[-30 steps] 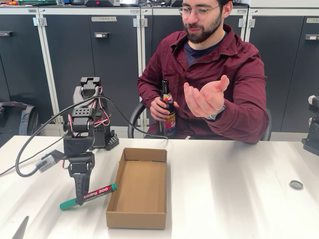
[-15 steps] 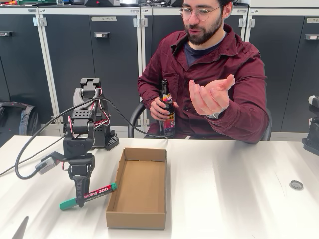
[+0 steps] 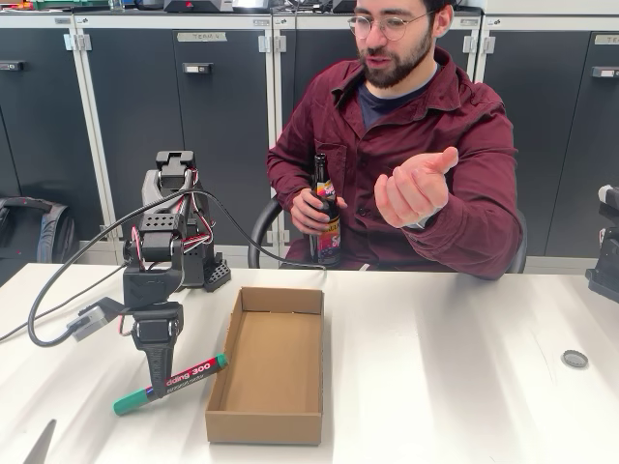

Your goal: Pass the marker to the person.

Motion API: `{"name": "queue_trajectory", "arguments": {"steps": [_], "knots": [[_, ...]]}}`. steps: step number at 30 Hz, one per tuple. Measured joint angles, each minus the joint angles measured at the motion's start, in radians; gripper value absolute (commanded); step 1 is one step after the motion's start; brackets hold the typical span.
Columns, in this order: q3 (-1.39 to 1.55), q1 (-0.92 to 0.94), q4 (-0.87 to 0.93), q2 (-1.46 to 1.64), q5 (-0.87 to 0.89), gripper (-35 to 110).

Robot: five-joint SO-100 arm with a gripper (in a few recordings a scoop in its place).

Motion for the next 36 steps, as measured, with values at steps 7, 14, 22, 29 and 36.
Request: {"name": "queue_trajectory", "arguments": {"steps": [7, 14, 22, 29, 36], "knots": [[0.095, 0.002, -0.021, 0.155, -0.063, -5], [0.242, -0.009, -0.046, 0.505, -0.261, -5], [0.212, 0.003, -0.147, 0.704, -0.529, -5], [-0.184, -0.075, -0.169, 0.537, -0.598, -5], [-0.597, -0.187, -0.038, 0.308, -0.635, -5]]}}
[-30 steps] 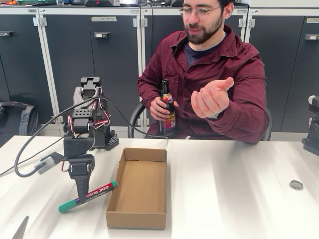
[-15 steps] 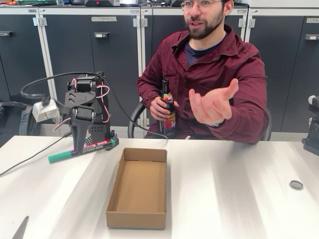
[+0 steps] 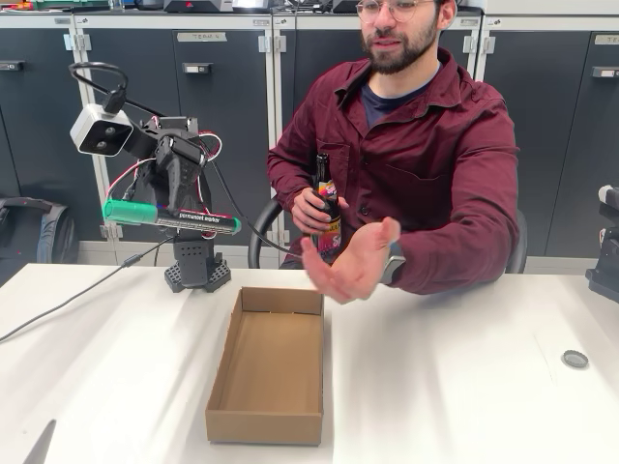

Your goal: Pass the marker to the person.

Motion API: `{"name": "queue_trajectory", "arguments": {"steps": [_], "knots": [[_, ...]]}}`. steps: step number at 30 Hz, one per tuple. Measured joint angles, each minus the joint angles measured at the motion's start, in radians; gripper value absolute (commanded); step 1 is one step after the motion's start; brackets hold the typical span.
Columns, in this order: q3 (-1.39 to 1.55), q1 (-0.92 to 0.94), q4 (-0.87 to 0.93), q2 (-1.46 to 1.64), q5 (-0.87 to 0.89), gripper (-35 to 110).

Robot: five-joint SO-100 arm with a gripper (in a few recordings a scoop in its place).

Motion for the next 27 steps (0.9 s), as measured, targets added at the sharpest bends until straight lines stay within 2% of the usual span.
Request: {"name": "queue_trajectory", "arguments": {"steps": [10, 17, 27], "knots": [[-0.383, -0.247, 0.107, -0.241, -0.057, -5], [-0.609, -0.422, 0.252, -0.410, -0.078, -5], [-0.736, -0.572, 0.382, -0.509, -0.055, -5]]}}
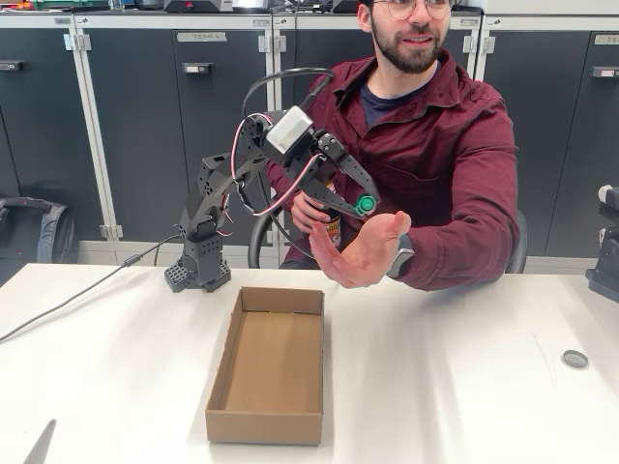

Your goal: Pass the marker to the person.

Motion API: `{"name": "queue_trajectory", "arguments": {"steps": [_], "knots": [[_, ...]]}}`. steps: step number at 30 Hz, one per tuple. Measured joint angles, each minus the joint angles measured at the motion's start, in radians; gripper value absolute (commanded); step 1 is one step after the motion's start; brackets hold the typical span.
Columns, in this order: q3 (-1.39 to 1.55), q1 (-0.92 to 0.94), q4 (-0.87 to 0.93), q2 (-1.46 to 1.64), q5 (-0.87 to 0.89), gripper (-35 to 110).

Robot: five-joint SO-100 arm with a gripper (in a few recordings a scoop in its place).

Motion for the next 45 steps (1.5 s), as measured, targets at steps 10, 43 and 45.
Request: {"name": "queue_trajectory", "arguments": {"steps": [10, 43, 45], "knots": [[-0.250, -0.052, 0.141, -0.160, 0.006, -5], [0.011, -0.002, 0.002, -0.160, 0.063, 26], [0.037, 0.002, -0.014, -0.146, 0.080, 28]]}}
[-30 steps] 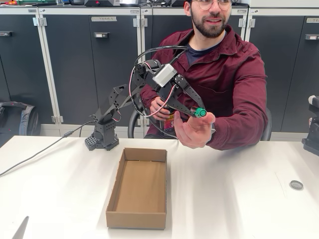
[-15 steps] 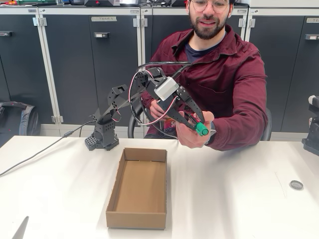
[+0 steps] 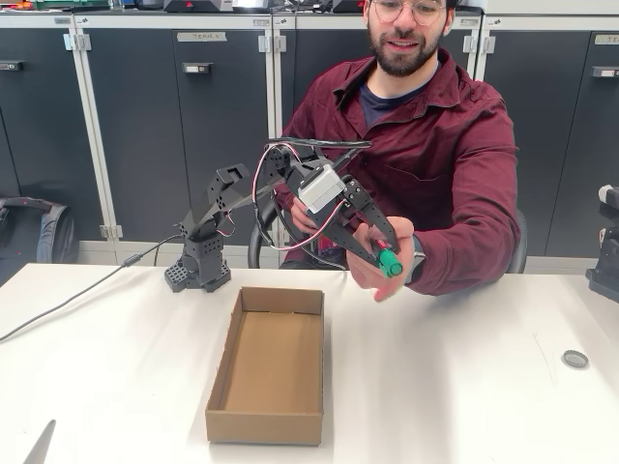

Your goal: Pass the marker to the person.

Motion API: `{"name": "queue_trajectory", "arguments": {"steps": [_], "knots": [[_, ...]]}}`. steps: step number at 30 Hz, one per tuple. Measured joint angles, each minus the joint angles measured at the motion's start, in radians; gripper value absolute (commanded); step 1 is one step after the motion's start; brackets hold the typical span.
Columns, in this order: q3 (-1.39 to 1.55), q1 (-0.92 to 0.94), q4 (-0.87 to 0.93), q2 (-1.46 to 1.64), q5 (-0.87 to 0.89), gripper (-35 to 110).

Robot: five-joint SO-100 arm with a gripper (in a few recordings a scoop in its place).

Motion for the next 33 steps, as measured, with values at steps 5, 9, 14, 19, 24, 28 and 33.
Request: {"name": "queue_trajectory", "arguments": {"steps": [5, 9, 14, 19, 24, 28, 33], "knots": [[0.083, 0.021, -0.041, 0.078, -0.008, 32], [0.100, 0.034, -0.040, 0.137, -0.021, 34], [0.107, 0.051, -0.023, 0.190, -0.025, 33], [0.259, 0.091, -0.055, 0.282, -0.026, 32], [0.511, 0.210, -0.184, 0.410, -0.055, 32], [0.560, 0.290, -0.207, 0.413, -0.075, 32], [0.572, 0.293, -0.207, 0.425, -0.075, 32]]}}
